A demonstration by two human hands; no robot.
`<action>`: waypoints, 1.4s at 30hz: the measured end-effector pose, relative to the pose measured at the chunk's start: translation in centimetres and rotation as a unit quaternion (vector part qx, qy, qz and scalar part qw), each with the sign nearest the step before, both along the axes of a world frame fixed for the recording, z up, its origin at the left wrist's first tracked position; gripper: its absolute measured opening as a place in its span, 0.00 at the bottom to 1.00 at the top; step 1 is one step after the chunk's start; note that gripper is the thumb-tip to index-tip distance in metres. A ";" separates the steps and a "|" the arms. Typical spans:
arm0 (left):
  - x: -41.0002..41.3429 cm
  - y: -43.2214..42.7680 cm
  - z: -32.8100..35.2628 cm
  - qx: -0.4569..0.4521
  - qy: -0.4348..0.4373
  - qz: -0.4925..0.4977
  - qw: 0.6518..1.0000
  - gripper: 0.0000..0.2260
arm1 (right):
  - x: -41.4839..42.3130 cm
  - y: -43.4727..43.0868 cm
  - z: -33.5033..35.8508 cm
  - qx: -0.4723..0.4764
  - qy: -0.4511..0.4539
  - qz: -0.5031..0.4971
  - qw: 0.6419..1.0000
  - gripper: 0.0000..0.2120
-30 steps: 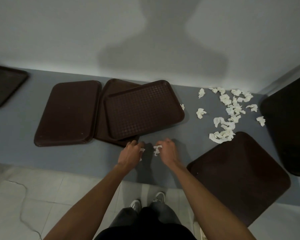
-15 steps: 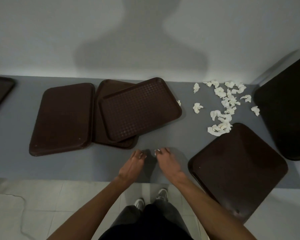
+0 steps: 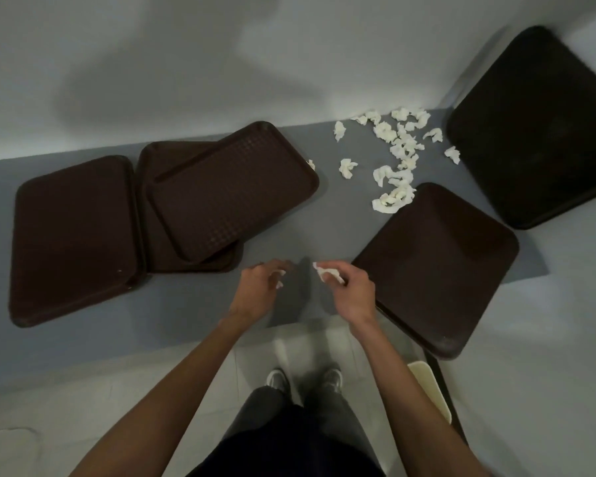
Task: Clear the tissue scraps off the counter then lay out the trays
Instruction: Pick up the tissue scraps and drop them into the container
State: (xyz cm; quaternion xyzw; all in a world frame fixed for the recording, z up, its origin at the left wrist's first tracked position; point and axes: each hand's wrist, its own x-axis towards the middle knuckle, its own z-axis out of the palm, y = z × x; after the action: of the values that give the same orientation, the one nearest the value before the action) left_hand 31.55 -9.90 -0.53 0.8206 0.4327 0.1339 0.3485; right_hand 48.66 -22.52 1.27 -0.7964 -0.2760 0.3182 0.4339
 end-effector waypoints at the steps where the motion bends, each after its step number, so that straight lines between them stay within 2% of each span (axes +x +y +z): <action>1: 0.5 -0.8 0.5 -0.006 -0.007 0.003 1.000 0.15 | 0.3 -1.0 0.8 0.012 0.005 -0.014 1.000 0.09; 7: 4.1 -6.5 3.7 -0.062 -0.030 0.031 0.997 0.08 | 3.1 -7.8 4.2 0.049 0.007 -0.071 0.996 0.12; 11: 7.2 -11.4 4.9 -0.096 -0.061 0.035 0.993 0.11 | 6.5 -13.5 4.3 0.053 -0.031 -0.061 0.996 0.16; 18: 13.4 -23.9 5.7 -0.107 -0.128 0.057 0.984 0.08 | 13.4 -25.4 3.0 0.073 -0.043 -0.061 0.995 0.12; 22: 16.2 -31.1 4.5 -0.137 -0.131 0.040 0.981 0.06 | 16.2 -32.2 1.3 0.065 -0.037 -0.100 0.992 0.10; 26: 18.4 -36.8 2.6 -0.138 -0.112 0.034 0.984 0.05 | 17.8 -37.6 -0.5 0.065 -0.033 -0.181 0.981 0.10; 30: 20.4 -40.5 -0.6 -0.157 -0.087 0.016 0.984 0.05 | 19.3 -41.7 -4.8 0.024 -0.027 -0.229 0.973 0.10; 34: 22.5 -42.9 -5.0 -0.151 -0.057 -0.017 0.987 0.05 | 20.5 -44.7 -12.2 -0.036 -0.009 -0.242 0.969 0.08; 42: 25.3 -45.5 -19.8 -0.165 0.033 -0.048 0.985 0.06 | 21.1 -47.5 -30.1 -0.086 0.000 -0.224 0.971 0.11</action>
State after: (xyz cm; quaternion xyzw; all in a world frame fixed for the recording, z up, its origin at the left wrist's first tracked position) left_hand 56.83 -55.36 -20.28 0.7760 0.4202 0.0165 0.4701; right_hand 69.76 -70.04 -28.82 -0.8725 -0.0623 0.2356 0.4235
